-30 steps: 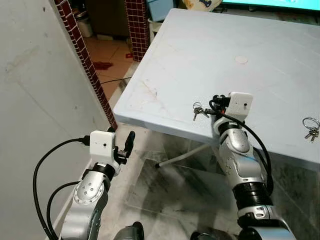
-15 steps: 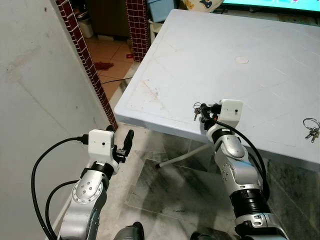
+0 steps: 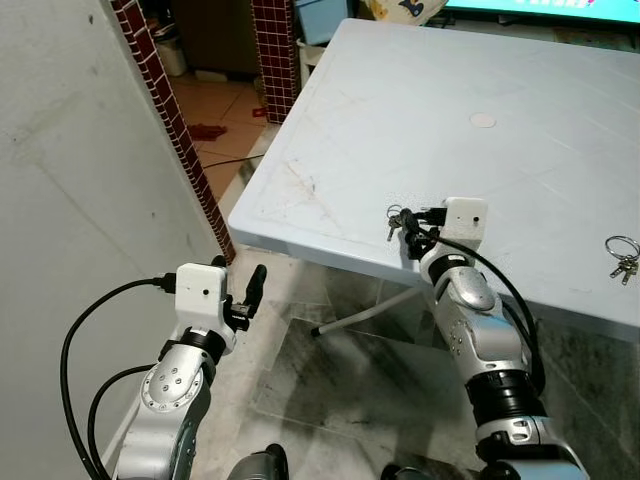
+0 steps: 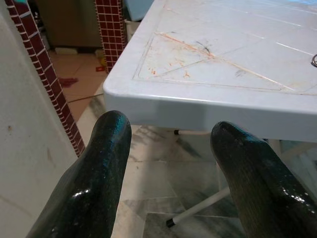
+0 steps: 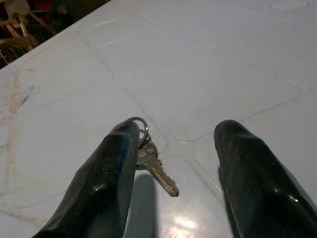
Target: Hang keys on a hook
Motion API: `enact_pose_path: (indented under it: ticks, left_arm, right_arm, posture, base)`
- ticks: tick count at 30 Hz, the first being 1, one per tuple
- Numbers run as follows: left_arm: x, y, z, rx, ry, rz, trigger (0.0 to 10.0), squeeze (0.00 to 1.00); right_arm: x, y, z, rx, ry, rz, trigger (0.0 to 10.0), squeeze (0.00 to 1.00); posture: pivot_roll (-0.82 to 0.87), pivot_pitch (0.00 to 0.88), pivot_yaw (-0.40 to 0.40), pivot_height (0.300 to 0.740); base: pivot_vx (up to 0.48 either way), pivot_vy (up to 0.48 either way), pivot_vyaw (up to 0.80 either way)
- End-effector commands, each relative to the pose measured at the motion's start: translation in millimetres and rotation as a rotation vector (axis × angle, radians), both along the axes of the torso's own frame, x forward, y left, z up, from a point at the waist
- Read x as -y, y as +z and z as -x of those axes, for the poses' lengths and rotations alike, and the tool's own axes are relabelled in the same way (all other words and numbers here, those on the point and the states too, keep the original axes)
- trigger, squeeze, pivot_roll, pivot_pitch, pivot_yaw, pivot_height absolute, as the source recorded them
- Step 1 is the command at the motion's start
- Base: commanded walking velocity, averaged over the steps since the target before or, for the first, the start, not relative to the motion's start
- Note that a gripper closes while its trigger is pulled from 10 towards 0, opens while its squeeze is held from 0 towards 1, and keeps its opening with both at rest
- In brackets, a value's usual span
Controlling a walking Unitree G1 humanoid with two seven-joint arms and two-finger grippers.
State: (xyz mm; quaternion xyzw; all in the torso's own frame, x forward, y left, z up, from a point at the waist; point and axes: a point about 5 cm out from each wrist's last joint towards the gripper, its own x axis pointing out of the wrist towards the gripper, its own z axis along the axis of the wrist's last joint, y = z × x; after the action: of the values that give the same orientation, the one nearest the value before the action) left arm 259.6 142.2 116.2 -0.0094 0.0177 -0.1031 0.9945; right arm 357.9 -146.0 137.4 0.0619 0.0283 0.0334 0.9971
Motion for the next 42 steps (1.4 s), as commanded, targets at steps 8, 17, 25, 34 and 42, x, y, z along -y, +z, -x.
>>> enact_pose_path:
  ticks: [8, 17, 25, 34, 42]
  left_arm:
    - [-0.8, -1, 2.9, -0.011, -0.003, -0.012, 10.0, 0.0]
    - [-1.6, 0, 3.1, -0.011, 0.0, -0.013, 10.0, 0.0]
    - [-2.5, 0, 3.2, -0.011, -0.002, -0.015, 10.0, 0.0]
    - [-4.6, 0, 4.0, -0.013, 0.002, -0.021, 10.0, 0.0]
    - [-6.2, 1, 5.4, -0.012, 0.009, -0.021, 10.0, 0.0]
  right_arm:
    - [-3.2, -7, -4.3, -0.044, 0.077, -0.018, 10.0, 0.0]
    - [-4.7, -8, -8.4, -0.046, 0.098, -0.011, 10.0, 0.0]
    - [-4.0, -4, -15.1, -0.039, 0.11, -0.001, 10.0, 0.0]
    - [-2.4, 5, -25.4, -0.018, 0.123, -0.007, 10.0, 0.0]
    - [-9.1, 4, -29.5, -0.04, 0.136, -0.04, 10.0, 0.0]
  posture:
    - [0.12, 0.167, 0.066, 0.74]
    - [0.13, 0.167, 0.065, 0.74]
    - [0.13, 0.166, 0.065, 0.74]
    - [0.14, 0.165, 0.068, 0.74]
    - [0.15, 0.167, 0.064, 0.74]
  base:
    - [0.0, 0.0, 0.0]
    - [0.0, 0.0, 0.0]
    - [0.0, 0.0, 0.0]
    - [0.0, 0.0, 0.0]
    - [0.0, 0.0, 0.0]
